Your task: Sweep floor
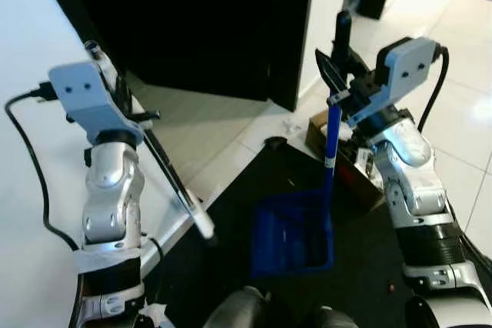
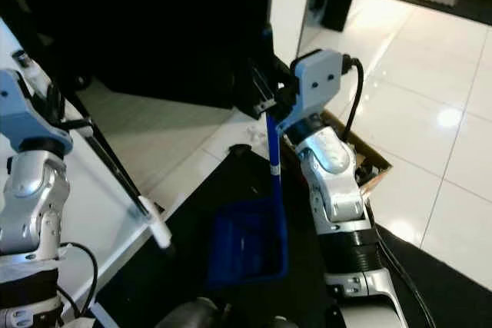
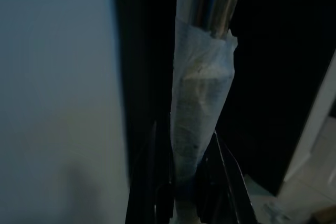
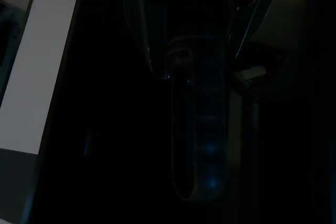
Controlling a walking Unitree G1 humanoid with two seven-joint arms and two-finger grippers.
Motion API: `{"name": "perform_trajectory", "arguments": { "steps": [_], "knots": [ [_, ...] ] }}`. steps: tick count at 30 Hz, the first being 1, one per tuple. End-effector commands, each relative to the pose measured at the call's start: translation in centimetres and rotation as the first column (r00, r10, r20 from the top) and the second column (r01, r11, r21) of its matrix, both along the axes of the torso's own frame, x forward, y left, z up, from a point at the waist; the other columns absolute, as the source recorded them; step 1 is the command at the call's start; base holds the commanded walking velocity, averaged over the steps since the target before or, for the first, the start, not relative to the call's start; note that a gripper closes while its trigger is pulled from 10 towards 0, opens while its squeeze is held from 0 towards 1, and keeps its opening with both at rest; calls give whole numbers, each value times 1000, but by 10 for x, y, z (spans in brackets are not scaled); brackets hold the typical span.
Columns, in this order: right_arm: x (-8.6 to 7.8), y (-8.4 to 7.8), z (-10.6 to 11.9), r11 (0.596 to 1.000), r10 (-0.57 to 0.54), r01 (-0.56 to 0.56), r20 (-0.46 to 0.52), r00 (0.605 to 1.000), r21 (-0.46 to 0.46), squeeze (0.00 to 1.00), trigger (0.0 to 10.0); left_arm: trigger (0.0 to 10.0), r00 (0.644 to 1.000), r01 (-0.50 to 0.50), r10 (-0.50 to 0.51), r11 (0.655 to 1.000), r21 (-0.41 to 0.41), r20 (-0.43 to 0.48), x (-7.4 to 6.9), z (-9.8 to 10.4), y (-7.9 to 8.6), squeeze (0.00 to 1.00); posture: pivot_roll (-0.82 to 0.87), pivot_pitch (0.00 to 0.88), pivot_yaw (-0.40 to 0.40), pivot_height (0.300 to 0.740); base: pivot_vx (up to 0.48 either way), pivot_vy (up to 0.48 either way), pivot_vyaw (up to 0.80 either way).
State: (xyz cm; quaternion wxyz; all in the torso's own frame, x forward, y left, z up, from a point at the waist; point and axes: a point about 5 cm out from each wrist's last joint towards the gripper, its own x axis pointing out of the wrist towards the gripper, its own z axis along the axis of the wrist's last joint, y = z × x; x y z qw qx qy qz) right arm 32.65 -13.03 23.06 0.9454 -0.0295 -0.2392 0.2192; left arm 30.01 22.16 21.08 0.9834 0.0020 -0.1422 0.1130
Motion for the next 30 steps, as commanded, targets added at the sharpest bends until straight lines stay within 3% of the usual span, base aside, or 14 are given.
{"name": "perform_trajectory", "arguments": {
  "steps": [1,30],
  "knots": [
    [-1,1,4,1000,3,-3,26,1000,-13,0,10000,10000,999,-8,7,1000,15,35,-2,7,1,0,44,18,32,740,0,0,781],
    [-1,1,3,1000,-1,1,20,1000,-10,0,10000,10000,1000,-7,6,1000,16,26,-2,5,3,0,48,26,33,740,0,0,780]
  ]
}}
